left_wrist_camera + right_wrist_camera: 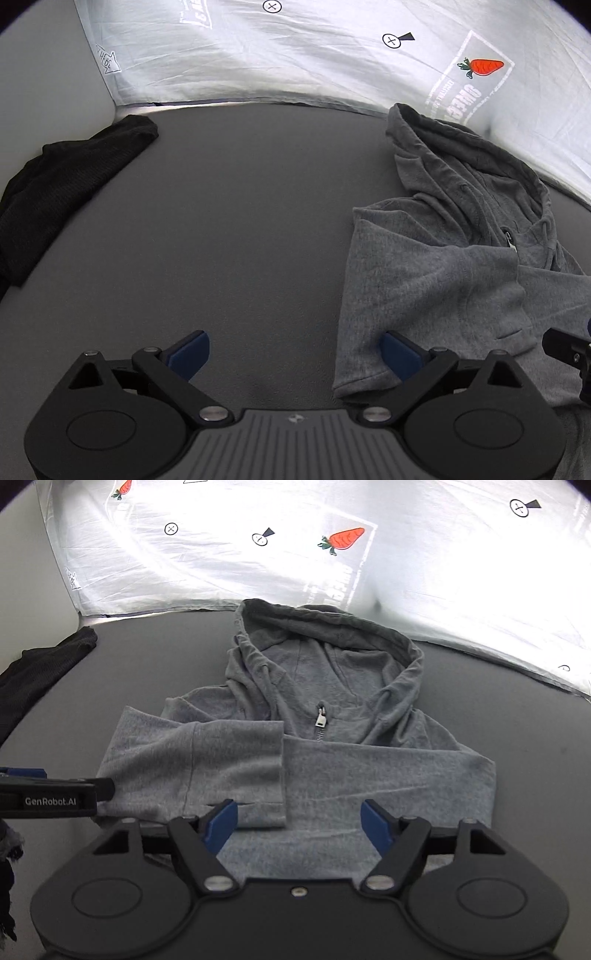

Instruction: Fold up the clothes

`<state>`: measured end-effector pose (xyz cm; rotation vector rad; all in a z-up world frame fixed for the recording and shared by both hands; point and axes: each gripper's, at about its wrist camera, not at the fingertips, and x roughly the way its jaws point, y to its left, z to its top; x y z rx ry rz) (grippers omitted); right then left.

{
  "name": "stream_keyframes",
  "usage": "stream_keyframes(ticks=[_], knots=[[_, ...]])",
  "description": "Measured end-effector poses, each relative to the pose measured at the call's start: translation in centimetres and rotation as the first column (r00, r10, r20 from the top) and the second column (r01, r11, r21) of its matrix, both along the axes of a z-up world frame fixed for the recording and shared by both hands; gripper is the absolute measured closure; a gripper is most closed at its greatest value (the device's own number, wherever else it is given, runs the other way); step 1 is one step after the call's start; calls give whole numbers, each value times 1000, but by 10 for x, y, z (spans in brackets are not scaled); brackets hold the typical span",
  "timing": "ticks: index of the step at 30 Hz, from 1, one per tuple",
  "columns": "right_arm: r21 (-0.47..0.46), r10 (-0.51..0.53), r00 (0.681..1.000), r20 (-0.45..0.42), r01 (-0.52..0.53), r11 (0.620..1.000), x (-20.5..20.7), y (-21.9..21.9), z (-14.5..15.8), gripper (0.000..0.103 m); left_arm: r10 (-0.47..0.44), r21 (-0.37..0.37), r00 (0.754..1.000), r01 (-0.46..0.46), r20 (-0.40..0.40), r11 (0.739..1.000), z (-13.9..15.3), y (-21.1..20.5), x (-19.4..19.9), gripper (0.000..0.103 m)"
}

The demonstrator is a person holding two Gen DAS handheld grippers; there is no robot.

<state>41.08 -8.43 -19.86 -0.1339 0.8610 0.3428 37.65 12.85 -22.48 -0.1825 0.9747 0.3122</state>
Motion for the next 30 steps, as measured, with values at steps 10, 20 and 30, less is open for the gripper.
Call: stream_keyframes(ticks=[10,20,30], knots=[[-2,42,993,-113,-42,999,18,32,-28,55,-19,-40,999,18,-31,999,-15,13,11,0],[26,63,998,5,-63,998,-4,36,2,93,11,-8,1000,-11,19,1000,4,23,8,0],[-143,-209,977,38,212,967,-12,-59,17,82,-106,109,993,100,55,989,23,-15,13,0]])
